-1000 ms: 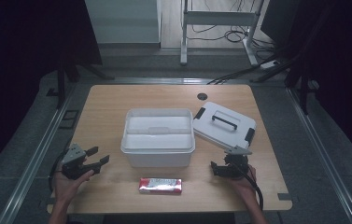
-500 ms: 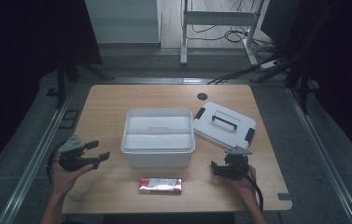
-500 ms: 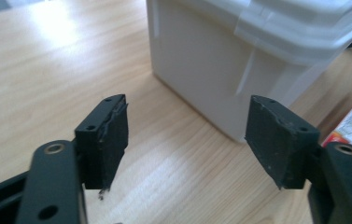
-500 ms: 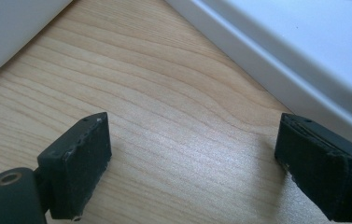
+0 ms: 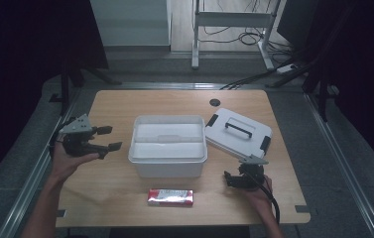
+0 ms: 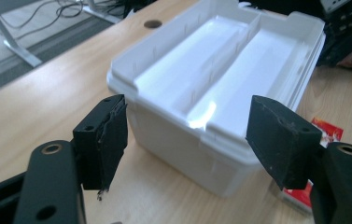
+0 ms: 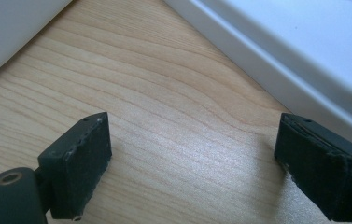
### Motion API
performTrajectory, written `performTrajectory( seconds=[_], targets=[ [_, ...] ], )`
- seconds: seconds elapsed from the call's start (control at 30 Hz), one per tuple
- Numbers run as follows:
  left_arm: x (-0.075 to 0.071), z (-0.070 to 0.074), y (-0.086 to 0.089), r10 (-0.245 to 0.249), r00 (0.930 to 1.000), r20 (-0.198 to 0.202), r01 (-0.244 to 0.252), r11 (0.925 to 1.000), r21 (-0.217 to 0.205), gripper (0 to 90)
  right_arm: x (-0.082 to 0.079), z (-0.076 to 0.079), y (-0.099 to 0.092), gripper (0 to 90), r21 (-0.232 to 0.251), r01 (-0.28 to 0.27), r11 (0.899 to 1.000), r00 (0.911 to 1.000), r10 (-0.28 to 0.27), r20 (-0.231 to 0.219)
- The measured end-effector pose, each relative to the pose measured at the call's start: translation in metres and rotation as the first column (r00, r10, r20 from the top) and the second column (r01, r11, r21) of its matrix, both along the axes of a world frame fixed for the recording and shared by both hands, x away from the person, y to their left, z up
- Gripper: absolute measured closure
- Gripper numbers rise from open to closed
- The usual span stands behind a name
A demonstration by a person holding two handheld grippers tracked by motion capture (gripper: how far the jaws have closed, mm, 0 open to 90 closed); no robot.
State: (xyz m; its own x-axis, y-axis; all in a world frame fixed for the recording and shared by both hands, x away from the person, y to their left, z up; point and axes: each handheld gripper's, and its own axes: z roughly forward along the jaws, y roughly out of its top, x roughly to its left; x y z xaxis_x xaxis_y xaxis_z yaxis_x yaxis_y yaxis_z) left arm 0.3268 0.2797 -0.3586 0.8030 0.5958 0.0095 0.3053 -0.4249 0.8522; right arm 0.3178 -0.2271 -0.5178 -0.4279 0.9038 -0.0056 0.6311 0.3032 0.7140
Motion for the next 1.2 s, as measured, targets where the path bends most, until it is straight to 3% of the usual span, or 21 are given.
performTrajectory(
  seconds=[0.13, 0.33, 0.6, 0.8, 1.2],
  targets=[
    [0.01, 0.012, -0.007, -0.024, 0.9996, 0.013, 0.025, 0.9994, -0.023, 31.2, 0.0, 0.0, 0.0, 10.6, 0.001, 0.001, 1.0, 1.0, -0.001, -0.001],
    [0.023, 0.022, -0.017, -0.057, 0.9983, 0.011, 0.057, 0.9984, 0.001, 32.2, 0.0, 0.0, 0.0, 11.0, 0.0, 0.001, 1.0, 1.0, -0.001, 0.0],
    [0.043, 0.038, -0.03, -0.133, 0.9911, -0.011, 0.133, 0.9902, 0.041, 32.1, 0.0, 0.0, -0.001, 11.3, 0.001, 0.004, 1.0, 1.0, -0.004, 0.0],
    [0.051, 0.045, -0.039, -0.153, 0.988, -0.019, 0.154, 0.9863, 0.058, 32.9, 0.0, 0.0, -0.001, 11.5, 0.001, 0.005, 1.0, 1.0, -0.005, 0.002],
    [0.065, 0.048, -0.058, -0.234, 0.9699, -0.067, 0.24, 0.9639, 0.115, 35.1, 0.0, 0.0, -0.001, 11.7, 0.002, 0.007, 1.0, 1.0, -0.007, 0.001]
  ],
)
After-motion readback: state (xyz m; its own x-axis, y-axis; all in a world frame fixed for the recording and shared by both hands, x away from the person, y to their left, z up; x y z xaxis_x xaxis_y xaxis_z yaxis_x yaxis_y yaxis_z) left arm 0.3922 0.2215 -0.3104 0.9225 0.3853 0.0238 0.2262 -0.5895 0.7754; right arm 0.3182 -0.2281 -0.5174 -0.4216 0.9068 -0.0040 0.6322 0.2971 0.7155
